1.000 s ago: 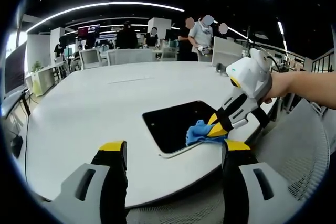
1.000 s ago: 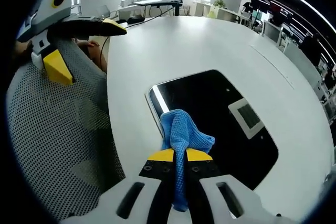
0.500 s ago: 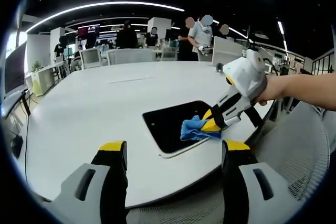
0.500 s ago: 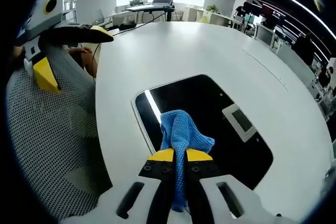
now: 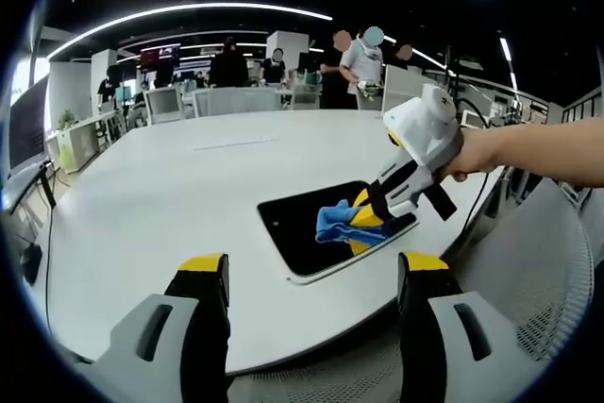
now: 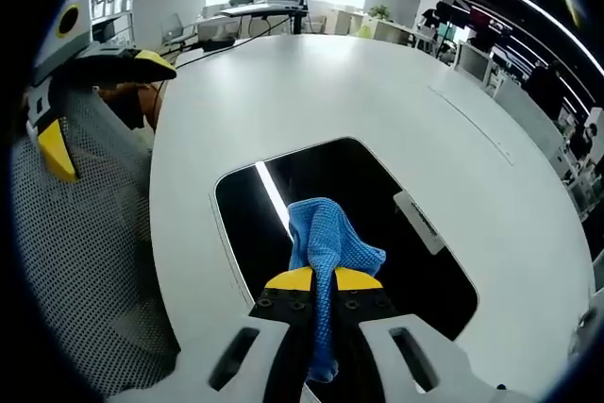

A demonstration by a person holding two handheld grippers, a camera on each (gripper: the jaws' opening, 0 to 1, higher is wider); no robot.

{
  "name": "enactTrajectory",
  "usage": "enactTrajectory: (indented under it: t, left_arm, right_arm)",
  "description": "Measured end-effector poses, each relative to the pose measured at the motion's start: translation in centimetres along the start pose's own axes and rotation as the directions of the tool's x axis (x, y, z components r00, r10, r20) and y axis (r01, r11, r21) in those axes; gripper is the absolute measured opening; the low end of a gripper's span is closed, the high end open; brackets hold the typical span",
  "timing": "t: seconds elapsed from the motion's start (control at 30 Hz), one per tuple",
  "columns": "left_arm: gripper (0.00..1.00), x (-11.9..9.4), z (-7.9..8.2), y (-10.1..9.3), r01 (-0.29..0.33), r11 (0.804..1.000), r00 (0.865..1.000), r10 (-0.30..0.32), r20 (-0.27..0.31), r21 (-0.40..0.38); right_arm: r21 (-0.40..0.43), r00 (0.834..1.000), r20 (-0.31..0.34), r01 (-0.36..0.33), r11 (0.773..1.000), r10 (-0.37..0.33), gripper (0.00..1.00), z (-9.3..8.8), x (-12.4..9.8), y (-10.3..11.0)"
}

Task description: Wipe the mirror surface with the cleaning cloth until all visible marks leave the cleaned area.

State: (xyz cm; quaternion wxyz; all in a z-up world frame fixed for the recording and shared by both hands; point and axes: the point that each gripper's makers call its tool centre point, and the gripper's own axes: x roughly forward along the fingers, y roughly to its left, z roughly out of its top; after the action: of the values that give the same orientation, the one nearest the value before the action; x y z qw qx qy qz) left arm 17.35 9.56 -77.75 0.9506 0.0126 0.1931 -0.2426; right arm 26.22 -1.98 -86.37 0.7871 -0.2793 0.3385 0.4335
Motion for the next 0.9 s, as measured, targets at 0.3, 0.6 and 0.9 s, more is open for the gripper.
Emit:
enactTrajectory:
  t: [0.3,0.6,0.9]
  left_arm:
    - [0.71,0.1,-0.1,-0.1,0.004,1.0,1.0,-0.004,-0.013,0.0]
    - [0.71,0.0,-0.2,-0.2,0.003,1.0,1.0,-0.003,-0.015,0.0]
    - [0.71,0.0,-0.1,-0.2,0.007,1.0,1.0,-0.007,-0.007,0.001]
  right_arm:
    - [0.002,1.0,0.019,-0.007,1.0,0.007,0.0,0.4,0.5,-1.4]
    - [-0.014,1.0,0.011,0.002,1.0,-0.002,0.0,1.2,1.5,-3.3]
    - [0.013,0.998,0.024,0.051,0.999,-0.051,0.0,1.7,2.3,-5.2]
